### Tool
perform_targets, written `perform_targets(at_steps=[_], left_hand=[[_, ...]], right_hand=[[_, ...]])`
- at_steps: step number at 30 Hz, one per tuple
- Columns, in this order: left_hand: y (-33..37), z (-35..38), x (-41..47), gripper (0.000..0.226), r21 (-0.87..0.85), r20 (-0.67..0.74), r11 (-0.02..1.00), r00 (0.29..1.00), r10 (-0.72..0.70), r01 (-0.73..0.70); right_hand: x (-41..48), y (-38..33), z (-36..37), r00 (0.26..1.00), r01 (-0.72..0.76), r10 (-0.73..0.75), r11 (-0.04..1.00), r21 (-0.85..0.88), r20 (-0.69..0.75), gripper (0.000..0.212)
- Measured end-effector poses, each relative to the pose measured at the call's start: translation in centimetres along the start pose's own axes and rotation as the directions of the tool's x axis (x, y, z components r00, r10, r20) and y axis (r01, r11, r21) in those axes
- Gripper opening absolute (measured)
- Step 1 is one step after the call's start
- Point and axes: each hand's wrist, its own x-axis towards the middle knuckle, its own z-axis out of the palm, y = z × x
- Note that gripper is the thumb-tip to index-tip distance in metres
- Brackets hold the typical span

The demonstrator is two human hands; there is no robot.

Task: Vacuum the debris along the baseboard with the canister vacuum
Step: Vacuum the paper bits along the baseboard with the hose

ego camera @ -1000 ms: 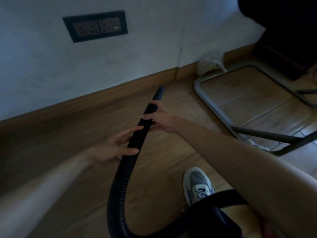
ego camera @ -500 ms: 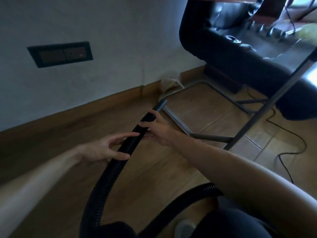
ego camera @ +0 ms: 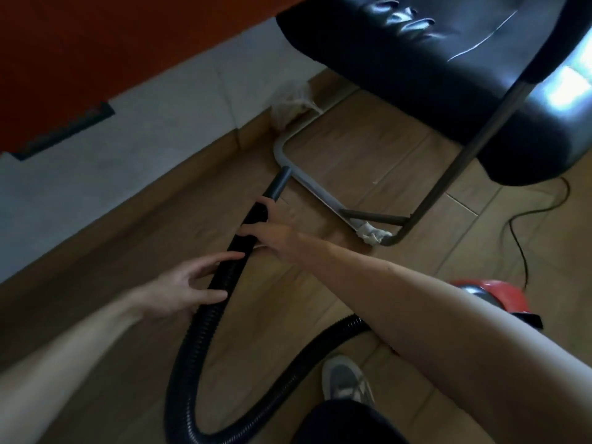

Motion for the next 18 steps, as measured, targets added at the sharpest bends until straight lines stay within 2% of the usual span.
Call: perform_targets(at_steps=[4, 7, 11, 15, 18], left_hand=[[3.1, 1.5, -2.9, 0.063, -0.036, 0.024, 0.996, 0.996, -0.084, 0.085], [4.5, 3.1, -5.3, 0.062, -0.019, 0.017, 0.998, 0.998, -0.061, 0.061], [5.9, 5.0, -8.9, 0.065, -0.133, 0.039, 0.988, 0.996, -0.074, 0.079], [6.8, 7.0, -11.8, 0.059, -0.142, 0.013, 0.987, 0.997, -0.075, 0.076], [7.0, 8.5, -13.3, 0.065, -0.096, 0.027, 0.992, 0.996, -0.084, 0.086]], right_hand=[[-3.6, -1.2, 0.5, 0.995, -0.087, 0.089, 0.995, 0.040, -0.040, 0.090], [-6.8, -2.1, 0.9, 0.991, -0.122, 0.122, 0.993, 0.005, -0.047, 0.089], [-11.0, -2.7, 2.0, 0.985, -0.165, 0.164, 0.985, -0.039, -0.047, 0.089], [-14.4, -2.8, 2.8, 0.982, -0.183, 0.181, 0.983, -0.034, -0.055, 0.089], [-17.1, -2.6, 2.7, 0.979, -0.194, 0.193, 0.981, -0.019, -0.065, 0.089]])
